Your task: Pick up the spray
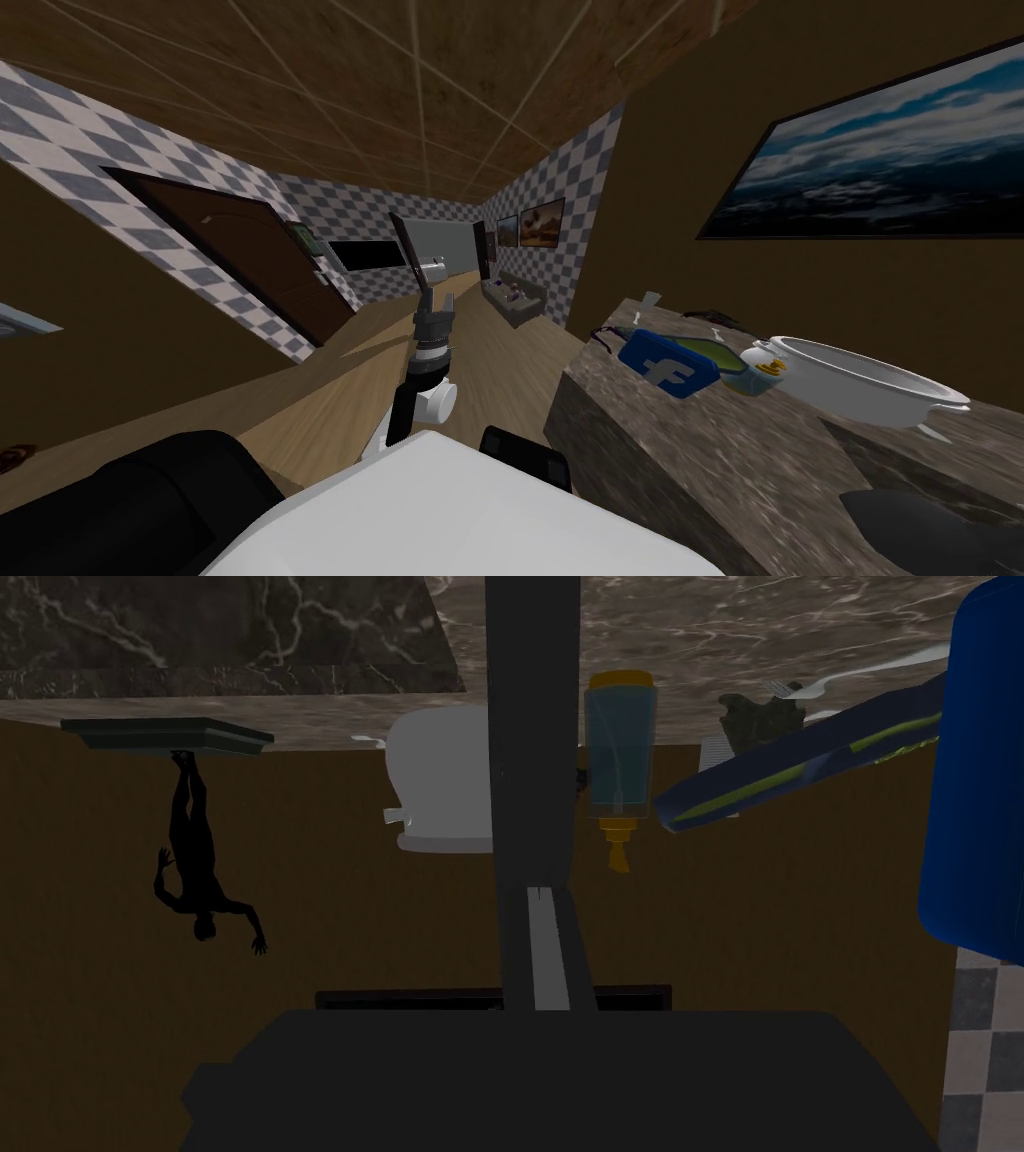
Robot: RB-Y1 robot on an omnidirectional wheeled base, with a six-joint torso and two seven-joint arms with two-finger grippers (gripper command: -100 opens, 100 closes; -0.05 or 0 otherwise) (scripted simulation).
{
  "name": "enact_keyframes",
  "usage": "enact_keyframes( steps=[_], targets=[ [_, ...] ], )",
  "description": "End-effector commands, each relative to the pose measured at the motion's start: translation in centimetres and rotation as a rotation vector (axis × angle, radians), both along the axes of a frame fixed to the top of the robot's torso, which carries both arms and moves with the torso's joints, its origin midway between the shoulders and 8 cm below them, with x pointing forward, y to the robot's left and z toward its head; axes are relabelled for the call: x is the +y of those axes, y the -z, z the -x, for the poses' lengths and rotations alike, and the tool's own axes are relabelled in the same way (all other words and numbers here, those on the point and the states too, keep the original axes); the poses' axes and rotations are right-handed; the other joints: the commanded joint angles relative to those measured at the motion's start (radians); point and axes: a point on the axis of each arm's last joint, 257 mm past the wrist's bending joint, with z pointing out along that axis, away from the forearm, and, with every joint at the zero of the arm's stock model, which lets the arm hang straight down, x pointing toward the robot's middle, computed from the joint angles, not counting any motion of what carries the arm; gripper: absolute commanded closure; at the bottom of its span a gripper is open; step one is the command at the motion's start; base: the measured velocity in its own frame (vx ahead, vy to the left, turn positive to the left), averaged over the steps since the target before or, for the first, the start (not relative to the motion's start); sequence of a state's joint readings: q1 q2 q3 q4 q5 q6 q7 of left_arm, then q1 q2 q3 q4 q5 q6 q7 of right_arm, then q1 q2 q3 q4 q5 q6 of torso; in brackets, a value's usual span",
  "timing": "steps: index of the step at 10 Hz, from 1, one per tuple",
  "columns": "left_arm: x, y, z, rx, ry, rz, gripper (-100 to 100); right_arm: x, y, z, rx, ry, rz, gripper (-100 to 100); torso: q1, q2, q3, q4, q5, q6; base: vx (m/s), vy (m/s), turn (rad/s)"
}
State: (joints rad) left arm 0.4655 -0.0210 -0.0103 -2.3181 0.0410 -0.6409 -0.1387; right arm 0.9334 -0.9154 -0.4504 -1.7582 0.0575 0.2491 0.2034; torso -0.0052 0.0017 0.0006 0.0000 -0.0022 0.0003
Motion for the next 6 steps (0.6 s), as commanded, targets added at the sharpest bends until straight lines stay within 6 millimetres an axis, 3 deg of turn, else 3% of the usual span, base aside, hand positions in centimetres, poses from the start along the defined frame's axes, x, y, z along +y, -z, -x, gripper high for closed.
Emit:
enact_keyframes(
  steps=[1,2,3,4,6],
  targets=[
    [0.0,0.0,0.0,0.0,0.0,0.0,0,-0.4,-0.6,0.3,0.016,0.012,0.004,-100,0.0,0.0,0.0,0.0,0.0,0.0,-0.024,-0.028,0.084],
    [0.0,0.0,0.0,0.0,0.0,0.0,0,-0.3,-0.4,0.2,0.01,0.007,0.003,-100,0.0,0.0,0.0,0.0,0.0,0.0,-0.01,-0.012,0.024],
    [0.0,0.0,0.0,0.0,0.0,0.0,0,-0.3,-0.4,0.2,0.011,0.009,0.003,0,0.001,0.0,0.0,0.0,0.0,0.0,0.0,0.0,0.0],
    [0.0,0.0,0.0,0.0,0.0,0.0,0,-0.2,1.3,-0.7,0.028,-0.004,-0.025,-100,0.001,-0.001,0.0,0.0,0.0,0.0,-0.151,0.011,0.314],
    [0.0,0.0,0.0,0.0,0.0,0.0,0,-1.6,1.2,-1.3,0.007,0.025,-0.023,-100,0.003,0.008,0.005,0.002,0.0,0.0,-0.12,0.014,0.071]
  ],
)
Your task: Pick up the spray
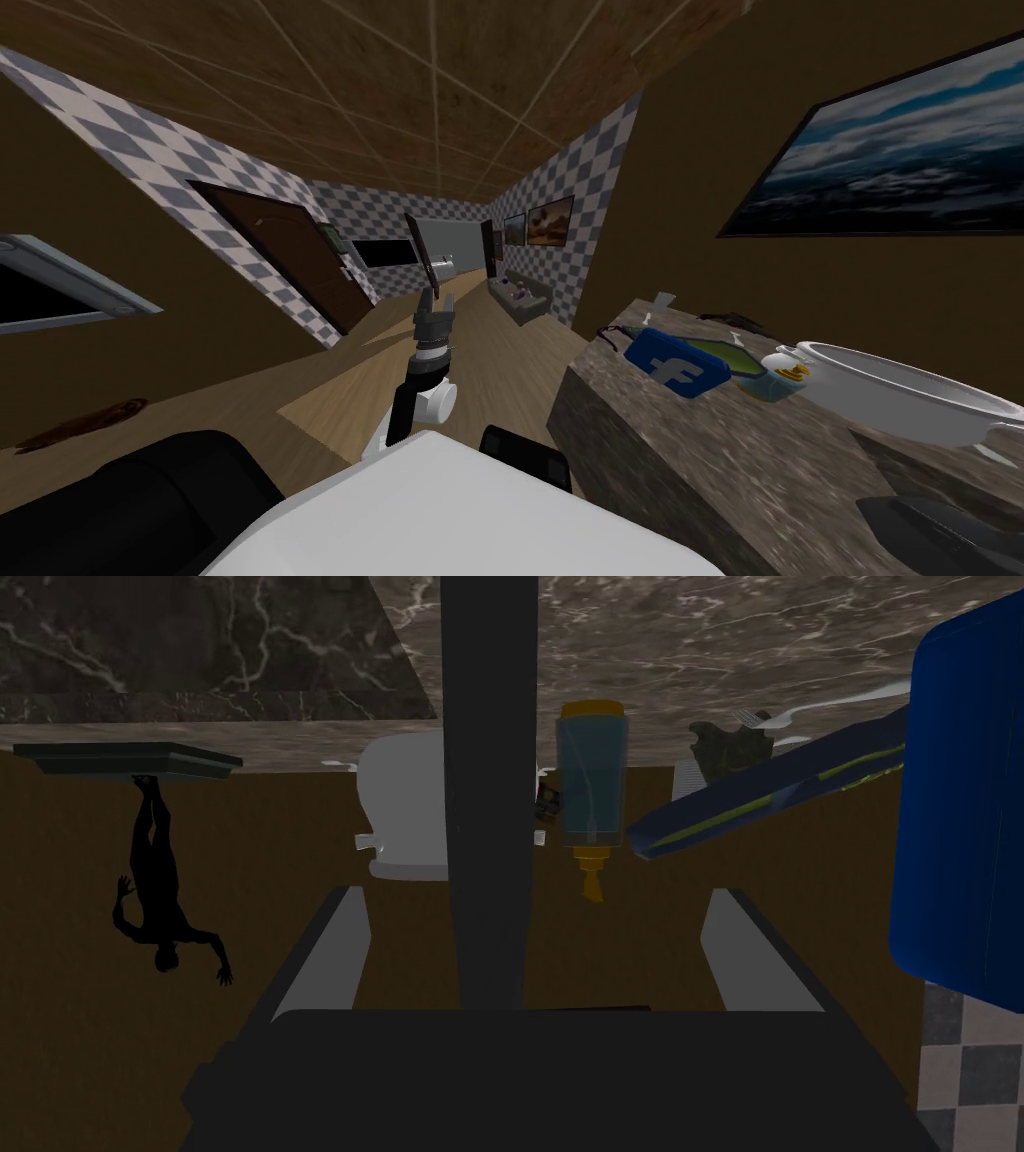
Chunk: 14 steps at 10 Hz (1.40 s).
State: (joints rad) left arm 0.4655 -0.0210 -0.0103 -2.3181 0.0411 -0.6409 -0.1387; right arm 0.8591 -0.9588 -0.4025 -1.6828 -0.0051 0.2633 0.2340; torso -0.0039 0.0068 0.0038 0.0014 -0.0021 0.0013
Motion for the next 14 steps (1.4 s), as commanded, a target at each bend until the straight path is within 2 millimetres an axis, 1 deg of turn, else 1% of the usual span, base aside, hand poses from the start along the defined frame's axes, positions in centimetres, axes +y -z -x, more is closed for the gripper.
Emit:
enact_keyframes(
  steps=[1,2,3,4,5,6,7,8,9,10,11,12,13,14],
  targets=[
    [0.0,0.0,0.0,0.0,0.0,0.0,0,-1.4,0.3,0.9,0.007,0.03,0.004,-100,0.0,0.0,0.0,0.0,0.0,0.0,-0.014,-0.017,-0.033],
    [0.0,0.0,0.0,0.0,0.0,0.0,0,-0.8,1.6,-0.3,0.023,0.006,-0.019,-100,-0.001,-0.003,-0.002,-0.001,0.0,0.0,-0.122,0.012,0.291],
    [0.0,0.0,0.0,0.0,0.0,0.0,0,-1.5,1.6,-0.9,0.008,0.02,-0.021,-100,0.0,0.0,-0.001,0.0,0.0,-0.002,-0.16,0.002,0.193],
    [0.0,0.0,0.0,0.0,0.0,0.0,0,-2.4,1.6,-0.9,0.001,0.04,-0.017,-100,0.0,0.002,0.001,0.0,0.0,-0.001,-0.075,-0.004,-0.024],
    [0.0,0.0,0.0,0.0,0.0,0.0,0,-3.4,2.0,0.2,0.016,0.065,-0.013,-100,-0.001,0.0,0.0,0.0,0.0,0.0,-0.01,0.001,-0.036],
    [0.0,0.0,0.0,0.0,0.0,0.0,0,-2.8,3.0,-1.2,0.029,0.04,-0.033,-100,-0.001,-0.004,-0.002,-0.001,0.0,0.0,-0.106,0.032,0.303],
    [0.0,0.0,0.0,0.0,0.0,0.0,0,-3.4,3.1,-1.4,0.024,0.053,-0.033,-100,0.001,-0.001,-0.001,-0.001,0.0,-0.002,-0.148,0.008,0.179],
    [0.0,0.0,0.0,0.0,0.0,0.0,0,-3.9,2.8,-1.9,0.009,0.063,-0.031,-100,0.0,0.002,0.001,0.0,0.0,0.0,-0.081,-0.006,-0.029],
    [0.0,0.0,0.0,0.0,0.0,0.0,0,-4.5,2.9,-1.5,0.012,0.079,-0.028,-100,-0.001,0.0,0.0,0.0,0.0,0.0,-0.02,0.001,-0.032],
    [0.0,0.0,0.0,0.0,0.0,0.0,0,-5.3,3.2,-0.5,0.024,0.101,-0.025,-100,-0.001,-0.003,-0.002,-0.001,0.0,0.0,0.007,0.002,0.001],
    [0.0,0.0,0.0,0.0,0.0,0.0,0,-4.9,3.9,-2.0,0.036,0.076,-0.038,-100,-0.001,-0.006,-0.003,-0.001,0.0,0.0,-0.115,0.019,0.28],
    [0.0,0.0,0.0,0.0,0.0,0.0,0,-5.5,3.9,-2.2,0.029,0.091,-0.038,-100,0.0,-0.001,-0.001,-0.001,0.0,-0.002,-0.148,0.025,0.178],
    [0.0,0.0,0.0,0.0,0.0,0.0,0,-6.1,3.6,-2.6,0.016,0.105,-0.036,-100,0.001,0.001,0.001,0.0,0.0,0.0,-0.085,0.012,-0.009],
    [0.0,0.0,0.0,0.0,0.0,0.0,0,-7.0,4.0,-1.5,0.028,0.132,-0.031,-100,0.0,0.0,0.0,0.0,0.0,0.0,-0.025,0.003,-0.019]
  ],
)
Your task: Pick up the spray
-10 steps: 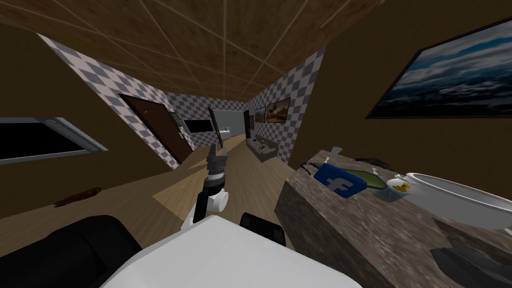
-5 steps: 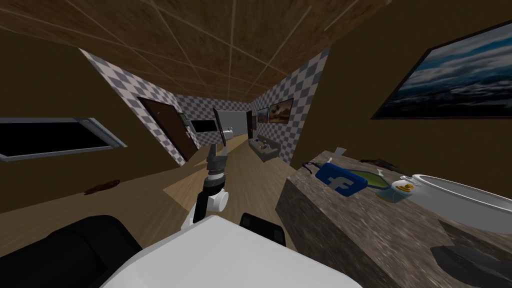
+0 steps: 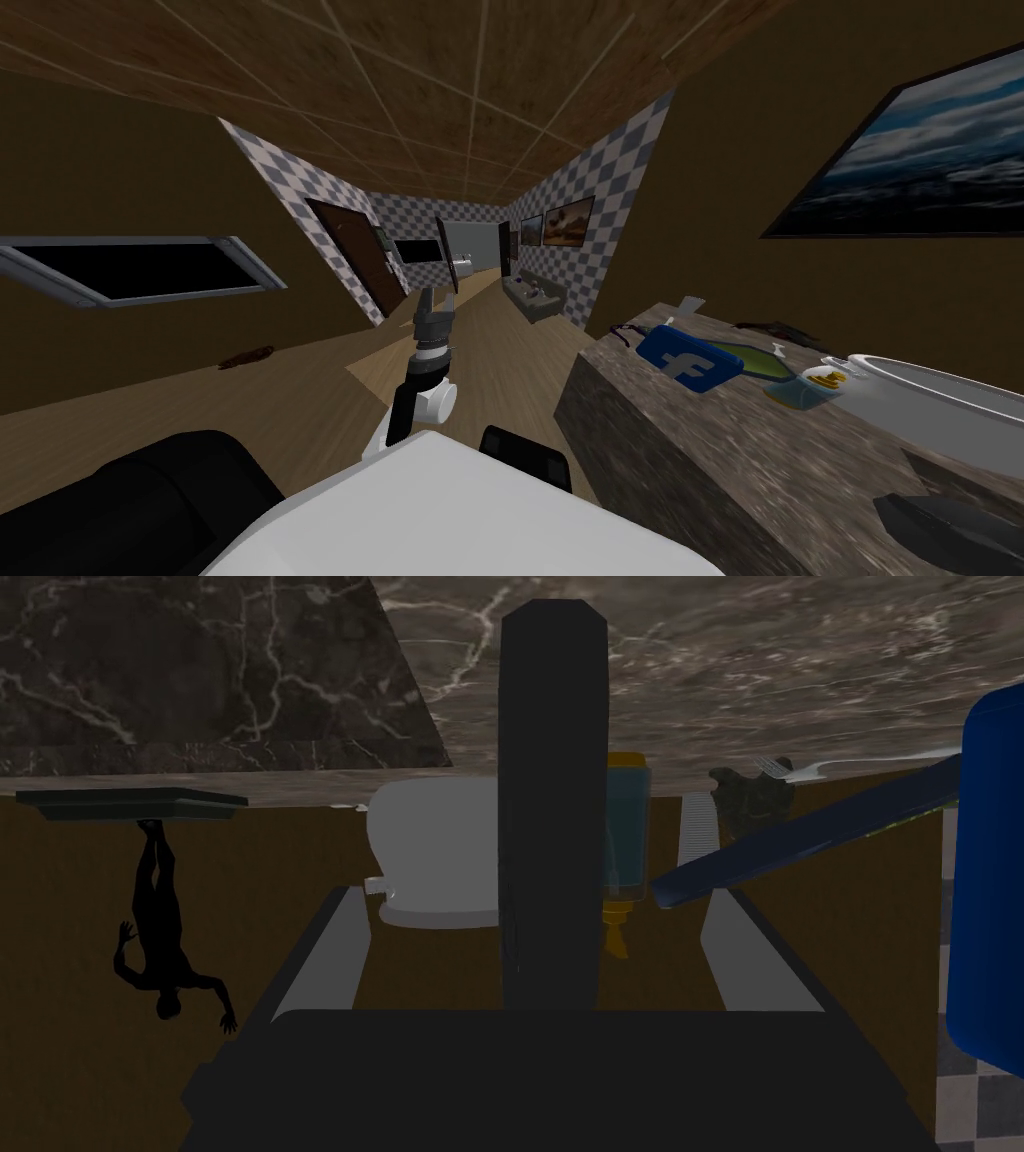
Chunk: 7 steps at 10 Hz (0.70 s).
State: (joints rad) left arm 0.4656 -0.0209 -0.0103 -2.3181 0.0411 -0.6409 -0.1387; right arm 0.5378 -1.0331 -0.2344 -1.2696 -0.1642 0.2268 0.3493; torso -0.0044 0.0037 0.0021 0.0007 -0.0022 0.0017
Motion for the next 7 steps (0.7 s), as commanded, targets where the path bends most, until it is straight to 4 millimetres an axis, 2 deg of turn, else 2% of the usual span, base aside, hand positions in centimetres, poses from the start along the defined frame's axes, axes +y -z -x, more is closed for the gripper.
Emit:
enact_keyframes(
  steps=[1,2,3,4,5,6,7],
  targets=[
    [0.0,0.0,0.0,0.0,0.0,0.0,0,-0.2,0.5,-1.0,0.016,-0.011,-0.005,-100,0.0,0.0,0.0,0.0,0.0,0.0,-0.124,0.02,0.333],
    [0.0,0.0,0.0,0.0,0.0,0.0,0,-0.9,0.4,-1.1,0.008,0.009,-0.005,-100,0.001,0.003,0.001,0.0,0.0,-0.002,-0.155,0.019,0.173],
    [0.0,0.0,0.0,0.0,0.0,0.0,0,-1.6,0.1,-1.4,-0.004,0.026,-0.002,-100,0.001,0.005,0.003,0.001,0.0,0.0,-0.072,0.018,-0.054],
    [0.0,0.0,0.0,0.0,0.0,0.0,0,-2.5,0.4,-0.1,0.01,0.053,0.002,-100,0.001,0.003,0.002,0.001,0.0,0.0,-0.009,0.013,-0.041],
    [0.0,0.0,0.0,0.0,0.0,0.0,0,-2.4,0.5,-1.8,0.019,0.033,-0.001,-100,0.0,-0.001,0.0,0.0,0.0,0.0,-0.126,0.05,0.317],
    [0.0,0.0,0.0,0.0,0.0,0.0,0,-3.2,0.1,-1.9,0.005,0.055,0.001,-100,0.003,0.003,0.001,0.0,0.001,-0.002,-0.142,0.049,0.18],
    [0.0,0.0,0.0,0.0,0.0,0.0,0,-4.2,0.2,-1.0,0.01,0.086,0.006,-100,0.003,0.004,0.002,0.001,0.001,0.0,-0.065,0.011,-0.045]
  ],
)
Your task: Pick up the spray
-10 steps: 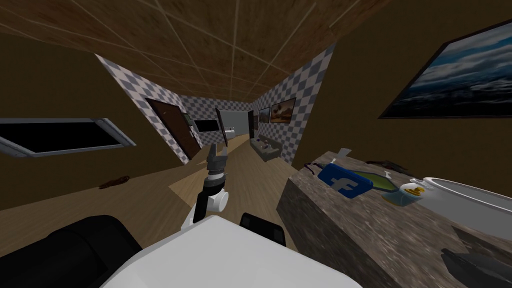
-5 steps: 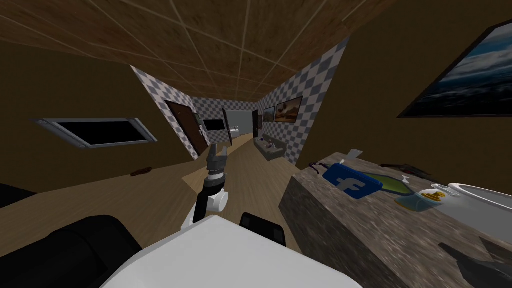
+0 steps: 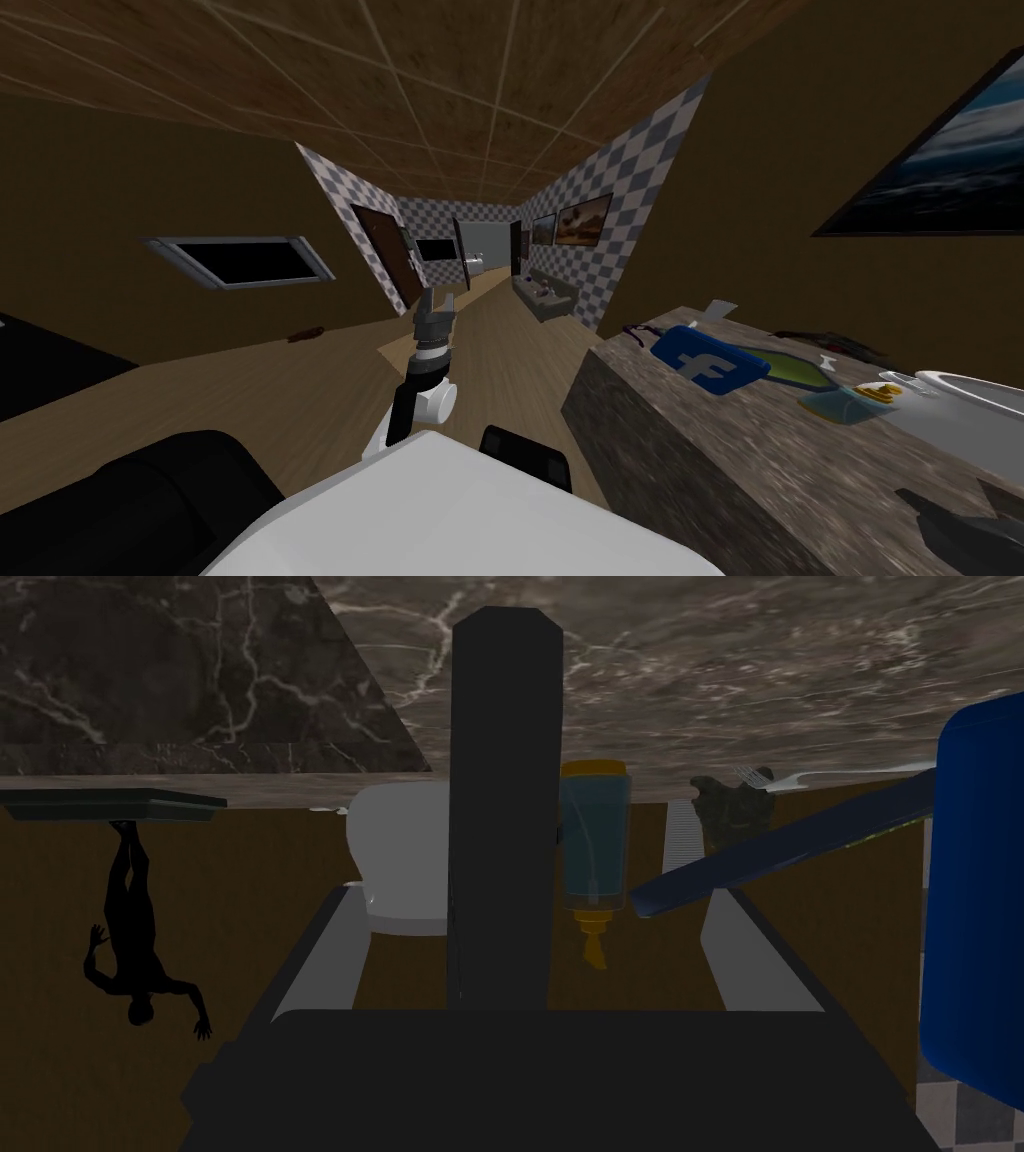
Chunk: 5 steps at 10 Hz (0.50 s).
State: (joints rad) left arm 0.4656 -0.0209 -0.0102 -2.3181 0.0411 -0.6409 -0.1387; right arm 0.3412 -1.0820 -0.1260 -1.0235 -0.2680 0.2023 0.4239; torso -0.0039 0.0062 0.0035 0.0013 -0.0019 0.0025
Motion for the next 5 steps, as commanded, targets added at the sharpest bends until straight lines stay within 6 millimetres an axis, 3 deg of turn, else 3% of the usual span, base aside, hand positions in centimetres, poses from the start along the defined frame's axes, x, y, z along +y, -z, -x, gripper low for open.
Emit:
enact_keyframes(
  steps=[1,3,4,5],
  targets=[
    [0.0,0.0,0.0,0.0,0.0,0.0,0,-0.9,0.0,0.8,0.008,0.031,0.003,-100,0.0,0.0,0.0,0.0,0.0,0.0,-0.017,-0.011,-0.034],
    [0.0,0.0,0.0,0.0,0.0,0.0,0,-1.2,-0.3,-0.7,0.011,0.02,0.006,-100,0.001,0.0,0.0,0.0,0.0,-0.003,-0.128,0.033,0.252],
    [0.0,0.0,0.0,0.0,0.0,0.0,0,-1.9,-0.8,-1.0,-0.005,0.04,0.009,-100,0.001,0.002,0.001,0.0,0.0,-0.001,-0.072,0.016,-0.044],
    [0.0,0.0,0.0,0.0,0.0,0.0,0,-2.6,-0.7,-0.1,0.003,0.062,0.012,-100,0.0,0.0,0.0,0.0,0.0,0.0,-0.022,0.007,-0.026]
  ],
)
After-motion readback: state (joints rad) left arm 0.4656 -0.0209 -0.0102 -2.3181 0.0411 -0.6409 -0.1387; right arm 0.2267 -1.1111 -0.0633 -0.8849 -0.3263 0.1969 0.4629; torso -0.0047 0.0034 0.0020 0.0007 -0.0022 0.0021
